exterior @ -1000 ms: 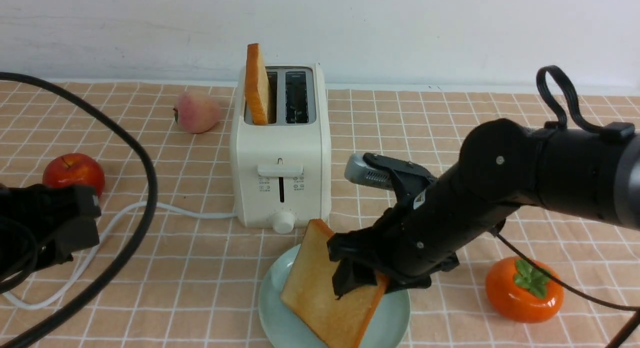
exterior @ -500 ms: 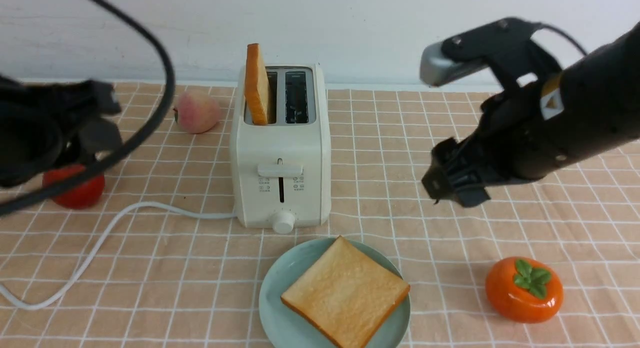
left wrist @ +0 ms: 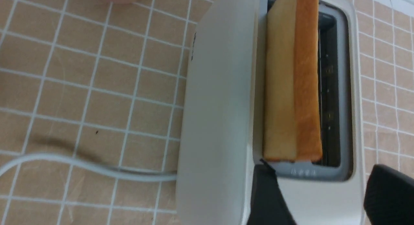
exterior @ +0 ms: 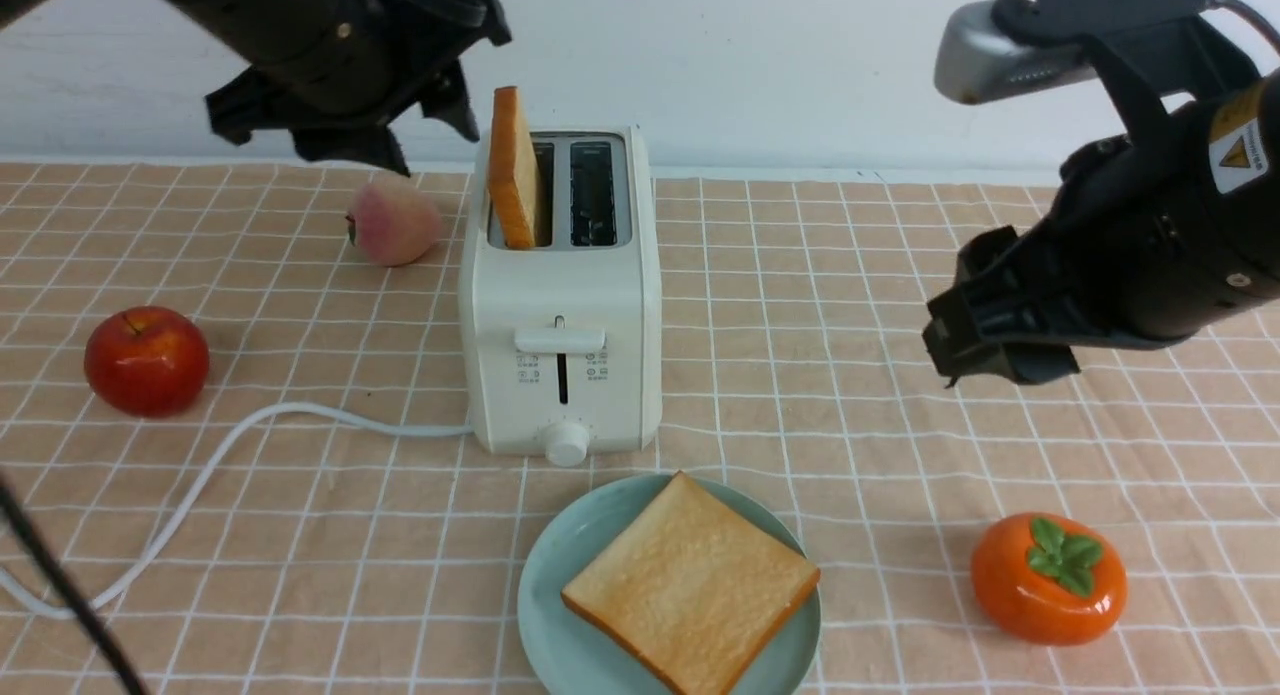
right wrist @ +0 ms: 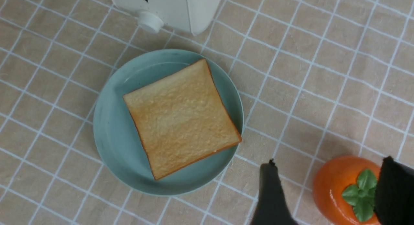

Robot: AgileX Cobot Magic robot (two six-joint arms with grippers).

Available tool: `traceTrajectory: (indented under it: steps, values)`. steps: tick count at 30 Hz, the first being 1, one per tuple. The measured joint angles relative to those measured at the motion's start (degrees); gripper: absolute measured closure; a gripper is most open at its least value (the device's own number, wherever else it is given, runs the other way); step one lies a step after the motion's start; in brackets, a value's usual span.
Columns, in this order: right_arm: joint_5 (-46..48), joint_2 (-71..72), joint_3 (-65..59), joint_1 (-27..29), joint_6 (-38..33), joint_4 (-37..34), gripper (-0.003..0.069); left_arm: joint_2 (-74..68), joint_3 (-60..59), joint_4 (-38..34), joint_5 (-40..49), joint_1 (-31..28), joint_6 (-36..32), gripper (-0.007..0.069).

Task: Take toasted bread from bread machine on light coffee tablecloth place on plate.
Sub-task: 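Reach for a toast slice standing in the toaster with the left gripper, then place the slice of bread on the plate with the left gripper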

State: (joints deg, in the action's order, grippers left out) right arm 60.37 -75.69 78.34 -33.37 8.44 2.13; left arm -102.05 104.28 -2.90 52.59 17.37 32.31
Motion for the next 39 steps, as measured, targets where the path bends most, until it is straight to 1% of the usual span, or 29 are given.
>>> traceTrajectory:
  steps: [5,10,13,16,18,19,23,27,30,31,32,33,34,35,36,37,39]
  values:
    - [1.4,0.0,0.0,0.0,0.1,3.1,0.0237,-10.5,8.2,-1.6,-0.1,0.0,-5.1,0.0219]
    - [2.8,0.0,0.0,0.0,0.1,4.6,0.0237,-14.7,9.3,-1.8,-2.1,0.0,-7.9,0.0225]
    - [4.3,0.0,0.0,0.0,0.1,4.6,0.0237,-14.8,9.4,-2.4,-3.0,0.0,-9.9,0.0302]
    - [4.9,0.0,0.0,0.0,0.1,4.7,0.0237,-14.2,9.5,-2.7,-2.9,0.0,-10.5,0.0428]
    - [5.1,0.0,0.0,0.0,0.1,4.8,0.0237,-13.2,9.9,-2.7,-2.3,0.0,-10.6,0.0532]
    - [5.1,0.0,0.0,0.0,0.1,4.8,0.0237,-12.3,10.2,-2.7,-1.8,0.0,-10.7,0.0553]
    - [5.1,0.0,0.0,0.0,0.1,5.3,0.0237,-5.7,12.5,-2.7,0.5,0.0,-12.6,0.0550]
    - [5.2,0.0,0.0,0.0,0.1,6.5,0.0237,3.7,13.9,-4.7,4.6,0.0,-17.0,0.0550]
    - [5.4,0.0,0.0,0.0,0.1,7.0,0.0237,12.3,14.4,-10.4,12.6,0.0,-23.8,0.0550]
    - [5.5,0.0,0.0,0.0,0.1,7.0,0.0237,12.3,14.4,-10.9,12.6,0.0,-24.4,0.0550]
    - [5.6,0.0,0.0,0.0,0.1,7.1,0.0237,15.4,14.6,-15.9,17.3,0.3,-29.3,0.0550]
    - [5.8,0.0,0.0,0.0,0.1,7.1,0.0237,16.6,14.3,-18.8,18.8,0.6,-32.3,0.0550]
    - [5.8,0.0,0.0,0.0,0.1,7.1,0.0237,17.6,13.4,-22.0,19.2,0.6,-35.4,0.0550]
    - [5.8,0.0,0.0,0.0,0.1,7.1,0.0237,17.7,13.4,-22.0,19.2,0.6,-35.9,0.0550]
    - [5.8,0.0,0.0,0.0,0.1,7.1,0.0237,18.7,11.0,-26.2,19.2,0.7,-39.7,0.0550]
    - [5.8,0.0,0.0,0.0,0.1,7.1,0.0237,18.9,10.2,-27.7,19.2,0.7,-41.2,0.0550]
    - [5.8,0.0,0.0,0.0,0.1,7.1,0.0237,19.2,2.9,-32.5,19.2,0.7,-46.0,0.0550]
